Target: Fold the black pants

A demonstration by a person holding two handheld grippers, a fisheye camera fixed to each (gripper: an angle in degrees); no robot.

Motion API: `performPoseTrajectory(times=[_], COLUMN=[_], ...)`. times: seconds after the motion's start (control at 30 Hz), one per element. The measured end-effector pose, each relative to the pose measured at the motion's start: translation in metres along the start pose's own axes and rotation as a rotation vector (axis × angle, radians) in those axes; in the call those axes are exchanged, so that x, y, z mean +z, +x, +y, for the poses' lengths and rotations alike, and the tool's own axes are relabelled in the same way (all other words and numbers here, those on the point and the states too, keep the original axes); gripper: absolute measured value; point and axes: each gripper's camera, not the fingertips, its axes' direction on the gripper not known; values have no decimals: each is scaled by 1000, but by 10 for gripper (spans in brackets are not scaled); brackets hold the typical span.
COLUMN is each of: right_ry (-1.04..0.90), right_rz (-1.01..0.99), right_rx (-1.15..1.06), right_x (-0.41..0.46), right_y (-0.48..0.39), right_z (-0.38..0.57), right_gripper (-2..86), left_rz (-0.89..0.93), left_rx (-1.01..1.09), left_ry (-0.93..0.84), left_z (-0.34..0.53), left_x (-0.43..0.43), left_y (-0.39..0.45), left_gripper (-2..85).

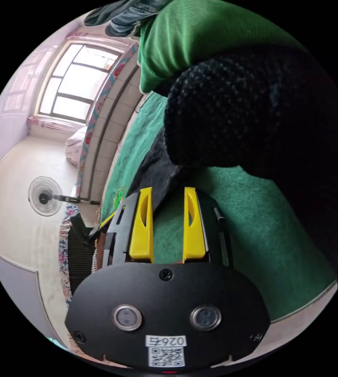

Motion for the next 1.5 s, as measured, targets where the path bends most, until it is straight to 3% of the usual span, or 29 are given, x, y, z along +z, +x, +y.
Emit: performPoseTrajectory(times=[0.17,0.37,0.5,0.63,0.83,0.93,1.0,1.13,1.2,1.23,1.27,1.33,1.5], right_ry=[76,53,111,213,385,395,348,151,-231,-328,-442,-482,-407], right_rz=[-58,-235,-172,-87,24,-4,-14,42,146,169,207,233,61], right_rx=[53,21,-156,-273,-311,-392,-558,-910,-1152,-1185,-1213,-1208,-947], right_x=[-12,-13,-56,-99,-135,-108,-69,32,139,164,202,229,216], right_y=[-22,-55,-110,-140,-148,-177,-225,-306,-339,-340,-335,-323,-259], right_z=[-10,-1,22,51,108,146,185,266,323,336,358,371,321], right_gripper=[91,-3,-12,-14,-12,-11,-10,-3,16,23,32,39,46], left_rz=[66,-19,-30,166,-60,135,172,130,95,69,45,2,-41], left_rx=[-44,2,28,24,-47,-179,-215,-374,-537,-644,-713,-717,-475], left_ry=[22,66,202,140,-86,7,65,347,534,655,756,823,633], left_z=[6,8,6,13,78,110,129,192,234,262,285,298,243], left_x=[-5,-25,-57,-77,-66,-90,-112,-194,-230,-249,-264,-279,-259], left_y=[-13,-3,0,-5,-38,-72,-84,-111,-121,-124,-120,-107,-53], left_gripper=[-8,5,52,62,-2,-7,-8,-9,-9,-9,-10,-10,-9])
